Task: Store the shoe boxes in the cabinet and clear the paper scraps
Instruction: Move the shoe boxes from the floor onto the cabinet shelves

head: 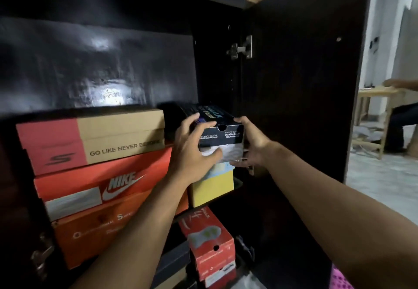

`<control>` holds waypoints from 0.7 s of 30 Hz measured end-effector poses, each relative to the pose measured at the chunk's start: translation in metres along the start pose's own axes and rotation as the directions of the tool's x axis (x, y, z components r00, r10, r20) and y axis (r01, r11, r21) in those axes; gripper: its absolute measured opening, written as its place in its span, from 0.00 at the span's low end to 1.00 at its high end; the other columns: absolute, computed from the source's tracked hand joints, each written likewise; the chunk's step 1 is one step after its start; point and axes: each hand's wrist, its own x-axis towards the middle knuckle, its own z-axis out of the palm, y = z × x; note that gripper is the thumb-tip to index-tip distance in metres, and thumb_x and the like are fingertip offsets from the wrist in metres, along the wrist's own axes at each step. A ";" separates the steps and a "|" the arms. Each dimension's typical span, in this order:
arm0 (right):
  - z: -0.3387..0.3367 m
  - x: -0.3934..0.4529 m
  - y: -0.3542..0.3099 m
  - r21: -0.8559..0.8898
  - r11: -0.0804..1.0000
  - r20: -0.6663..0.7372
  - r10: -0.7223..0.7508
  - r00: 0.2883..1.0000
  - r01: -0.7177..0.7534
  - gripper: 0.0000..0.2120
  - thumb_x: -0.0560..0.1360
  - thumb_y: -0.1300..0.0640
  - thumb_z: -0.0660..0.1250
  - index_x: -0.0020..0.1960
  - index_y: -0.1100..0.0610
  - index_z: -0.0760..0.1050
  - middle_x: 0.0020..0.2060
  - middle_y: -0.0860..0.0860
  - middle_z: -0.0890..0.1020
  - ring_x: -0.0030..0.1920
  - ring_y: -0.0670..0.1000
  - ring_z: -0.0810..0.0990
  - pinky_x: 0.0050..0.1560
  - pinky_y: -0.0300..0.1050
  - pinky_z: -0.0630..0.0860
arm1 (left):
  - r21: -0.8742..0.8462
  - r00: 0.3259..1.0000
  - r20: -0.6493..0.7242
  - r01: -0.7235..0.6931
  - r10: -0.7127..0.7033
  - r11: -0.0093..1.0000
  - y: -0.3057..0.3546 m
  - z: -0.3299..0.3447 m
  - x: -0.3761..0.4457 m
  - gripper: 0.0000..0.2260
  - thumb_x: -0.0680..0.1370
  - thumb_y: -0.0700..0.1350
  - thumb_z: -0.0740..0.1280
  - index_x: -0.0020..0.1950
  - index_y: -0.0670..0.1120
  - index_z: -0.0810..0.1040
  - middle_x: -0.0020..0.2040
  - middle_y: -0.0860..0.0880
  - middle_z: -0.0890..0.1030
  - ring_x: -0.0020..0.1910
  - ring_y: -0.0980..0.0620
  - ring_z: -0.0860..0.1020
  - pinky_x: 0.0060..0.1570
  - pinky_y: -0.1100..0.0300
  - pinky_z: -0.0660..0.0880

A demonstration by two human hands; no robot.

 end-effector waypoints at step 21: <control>-0.153 -0.068 -0.044 -0.522 0.359 -0.450 -0.887 0.107 0.774 0.12 0.79 0.53 0.66 0.61 0.53 0.74 0.55 0.57 0.76 0.49 0.56 0.78 0.47 0.54 0.78 | 0.717 0.944 0.167 0.082 -0.285 0.692 -0.014 0.028 0.082 0.28 0.73 0.55 0.69 0.72 0.56 0.65 0.68 0.49 0.73 0.67 0.43 0.68 0.59 0.47 0.72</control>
